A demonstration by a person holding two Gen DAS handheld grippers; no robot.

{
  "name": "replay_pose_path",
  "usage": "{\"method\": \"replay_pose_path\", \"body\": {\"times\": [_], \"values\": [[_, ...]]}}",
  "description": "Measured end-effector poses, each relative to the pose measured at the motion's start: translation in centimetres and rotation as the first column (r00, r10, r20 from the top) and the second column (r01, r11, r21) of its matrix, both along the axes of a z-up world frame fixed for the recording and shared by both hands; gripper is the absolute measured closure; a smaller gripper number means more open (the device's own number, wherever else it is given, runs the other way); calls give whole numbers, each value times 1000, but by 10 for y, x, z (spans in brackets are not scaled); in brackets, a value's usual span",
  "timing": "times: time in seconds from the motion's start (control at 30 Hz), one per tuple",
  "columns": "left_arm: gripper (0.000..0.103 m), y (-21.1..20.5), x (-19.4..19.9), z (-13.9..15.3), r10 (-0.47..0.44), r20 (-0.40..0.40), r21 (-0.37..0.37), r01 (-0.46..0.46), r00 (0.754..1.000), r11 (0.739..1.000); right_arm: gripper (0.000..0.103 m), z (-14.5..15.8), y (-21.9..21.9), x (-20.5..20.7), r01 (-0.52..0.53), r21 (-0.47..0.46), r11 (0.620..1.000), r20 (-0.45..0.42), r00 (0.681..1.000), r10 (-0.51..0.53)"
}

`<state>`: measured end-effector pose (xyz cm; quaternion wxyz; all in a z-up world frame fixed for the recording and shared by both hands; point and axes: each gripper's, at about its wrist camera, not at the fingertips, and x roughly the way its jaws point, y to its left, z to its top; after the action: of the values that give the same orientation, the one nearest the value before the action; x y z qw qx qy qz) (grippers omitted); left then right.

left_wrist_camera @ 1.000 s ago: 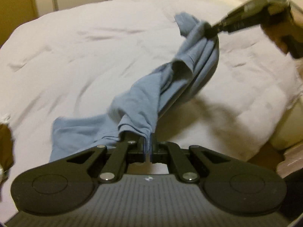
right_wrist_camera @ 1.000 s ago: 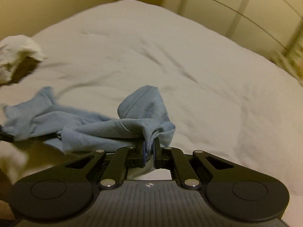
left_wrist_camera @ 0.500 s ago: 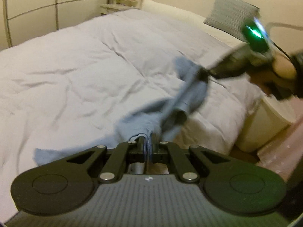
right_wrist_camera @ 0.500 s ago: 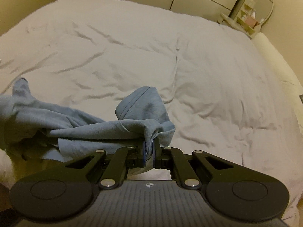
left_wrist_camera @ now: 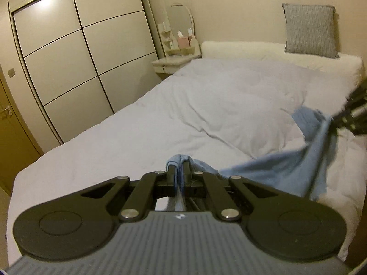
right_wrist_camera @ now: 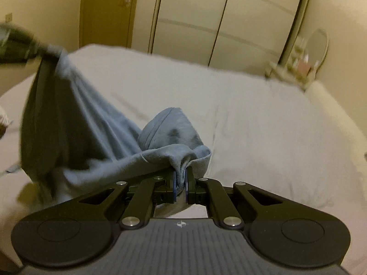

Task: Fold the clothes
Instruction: 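Grasp the T-shirt with the left gripper while the right gripper grasps another edge and lifts, then release the T-shirt flat onto the bed with both grippers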

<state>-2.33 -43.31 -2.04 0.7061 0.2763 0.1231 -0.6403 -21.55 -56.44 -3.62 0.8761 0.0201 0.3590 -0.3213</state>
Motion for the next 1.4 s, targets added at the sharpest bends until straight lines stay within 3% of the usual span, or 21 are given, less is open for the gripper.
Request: {"method": "replay_pose_path", "body": {"times": [0.2, 0.33, 0.43, 0.57, 0.67, 0.73, 0.8, 0.87, 0.93, 1.0, 1.03, 1.07, 1.13, 1.23, 1.27, 1.33, 1.4], "values": [[102, 47, 6, 21, 2, -142, -33, -7, 990, 999, 99, 85, -8, 52, -86, -205, 975, 38, 995, 96], [102, 62, -6, 38, -103, -212, -78, 89, 972, 993, 99, 127, -13, 78, -123, -333, 935, 6, 991, 133], [102, 59, -24, 47, -249, -194, -116, 230, 949, 966, 99, 149, -17, 79, -122, -404, 906, -24, 992, 123], [102, 52, -43, 59, -389, -198, -183, 356, 900, 916, 99, 176, -22, 88, -152, -501, 852, -66, 988, 138], [102, 55, -52, 64, -446, -225, -230, 398, 866, 888, 98, 191, -32, 115, -232, -539, 810, -93, 972, 217], [102, 58, -56, 62, -440, -253, -244, 384, 861, 891, 98, 193, -41, 145, -306, -547, 779, -110, 949, 295], [102, 62, -58, 57, -399, -283, -242, 338, 872, 910, 98, 184, -49, 182, -390, -535, 750, -121, 914, 388], [102, 67, -54, 47, -307, -313, -211, 249, 899, 945, 98, 161, -56, 229, -488, -493, 720, -124, 859, 497], [102, 67, -50, 31, -159, -334, -146, 115, 929, 983, 98, 129, -60, 277, -582, -430, 690, -123, 795, 594], [99, 66, -44, 10, 20, -357, -54, -42, 934, 998, 84, 85, -59, 324, -663, -351, 661, -131, 734, 666], [98, 65, -38, -4, 127, -373, 11, -133, 919, 991, 53, 67, -56, 340, -688, -321, 651, -132, 713, 689], [97, 64, -34, -20, 235, -377, 78, -223, 896, 972, 36, 42, -57, 354, -706, -291, 646, -129, 698, 705], [93, 68, -24, -54, 404, -357, 194, -357, 842, 914, 36, 2, -59, 369, -728, -213, 651, -127, 682, 721], [87, 75, -12, -92, 566, -341, 318, -475, 751, 821, 36, -48, -71, 357, -722, -81, 688, -149, 691, 707], [86, 78, -9, -101, 594, -336, 343, -493, 731, 800, 36, -62, -76, 348, -715, -49, 697, -164, 694, 701], [82, 81, -2, -116, 625, -328, 378, -508, 709, 774, 36, -87, -91, 326, -677, 17, 735, -194, 719, 667], [80, 75, 11, -126, 625, -312, 392, -502, 716, 771, 36, -108, -115, 302, -597, 98, 796, -209, 769, 603]]}}
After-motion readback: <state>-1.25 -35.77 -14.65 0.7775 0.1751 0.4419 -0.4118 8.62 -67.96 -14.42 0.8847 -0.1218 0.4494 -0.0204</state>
